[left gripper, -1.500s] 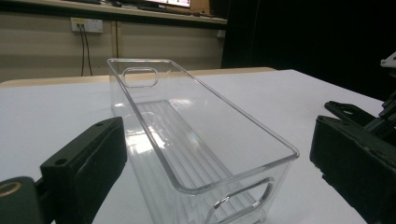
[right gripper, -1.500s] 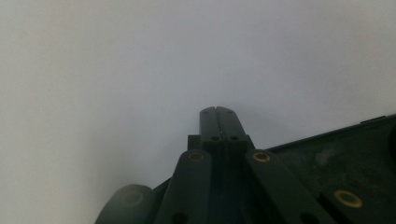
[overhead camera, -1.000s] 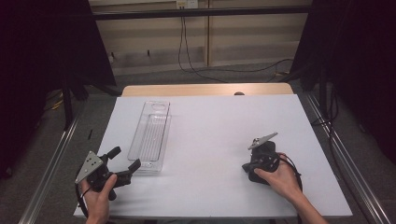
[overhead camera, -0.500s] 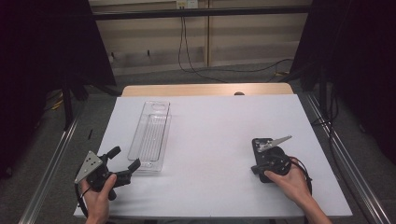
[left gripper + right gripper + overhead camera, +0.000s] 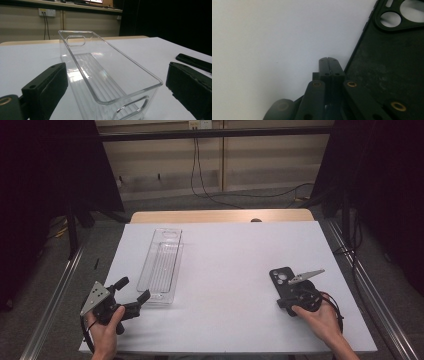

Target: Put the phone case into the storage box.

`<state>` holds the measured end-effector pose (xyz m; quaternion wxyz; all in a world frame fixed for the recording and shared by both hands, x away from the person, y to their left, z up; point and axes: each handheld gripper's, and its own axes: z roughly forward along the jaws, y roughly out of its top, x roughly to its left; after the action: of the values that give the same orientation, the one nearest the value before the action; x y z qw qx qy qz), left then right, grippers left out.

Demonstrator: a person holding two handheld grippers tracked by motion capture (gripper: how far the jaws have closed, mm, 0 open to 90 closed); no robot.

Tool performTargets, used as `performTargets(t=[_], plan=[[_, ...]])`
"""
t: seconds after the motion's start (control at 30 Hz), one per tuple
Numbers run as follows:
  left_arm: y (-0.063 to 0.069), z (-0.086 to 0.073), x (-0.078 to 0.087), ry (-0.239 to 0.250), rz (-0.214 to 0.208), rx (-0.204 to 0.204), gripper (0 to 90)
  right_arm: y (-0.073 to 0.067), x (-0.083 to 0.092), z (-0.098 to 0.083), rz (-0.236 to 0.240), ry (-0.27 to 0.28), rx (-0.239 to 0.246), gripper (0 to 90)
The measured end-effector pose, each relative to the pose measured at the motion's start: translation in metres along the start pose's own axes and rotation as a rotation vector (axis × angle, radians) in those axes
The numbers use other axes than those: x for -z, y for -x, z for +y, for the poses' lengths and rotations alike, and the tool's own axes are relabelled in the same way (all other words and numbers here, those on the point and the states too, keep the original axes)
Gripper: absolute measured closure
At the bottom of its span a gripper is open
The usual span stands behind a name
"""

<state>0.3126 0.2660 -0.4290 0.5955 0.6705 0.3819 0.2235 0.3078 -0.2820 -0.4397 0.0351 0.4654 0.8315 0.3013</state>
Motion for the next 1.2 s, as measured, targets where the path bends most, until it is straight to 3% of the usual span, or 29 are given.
performTargets(t=[0.33, 0.53, 0.67, 0.8, 0.97, 1.1, 1.2], plan=[[-0.001, 0.000, 0.001, -0.003, -0.001, -0.004, 4.0, 0.006, 0.007, -0.014, -0.013, 0.050, -0.031, 90.0], [0.000, 0.000, 0.000, 0.001, -0.005, 0.004, 4.0, 0.006, 0.010, -0.017, -0.057, 0.065, -0.014, 90.0], [0.000, 0.000, 0.000, 0.000, -0.007, 0.003, 4.0, 0.010, 0.011, -0.020, -0.048, 0.080, -0.032, 90.0], [0.000, 0.000, 0.000, -0.002, -0.008, 0.004, 4.0, 0.008, 0.011, -0.020, -0.060, 0.082, -0.014, 90.0], [-0.001, 0.000, 0.001, 0.001, -0.008, 0.005, 4.0, 0.005, 0.011, -0.020, -0.043, 0.111, 0.004, 89.8], [-0.001, 0.000, 0.001, 0.000, -0.008, 0.002, 4.0, 0.002, 0.014, -0.019, -0.042, 0.156, 0.012, 85.7], [-0.001, 0.000, 0.002, 0.000, -0.008, 0.002, 4.0, 0.002, 0.017, -0.019, -0.043, 0.190, 0.019, 76.8]])
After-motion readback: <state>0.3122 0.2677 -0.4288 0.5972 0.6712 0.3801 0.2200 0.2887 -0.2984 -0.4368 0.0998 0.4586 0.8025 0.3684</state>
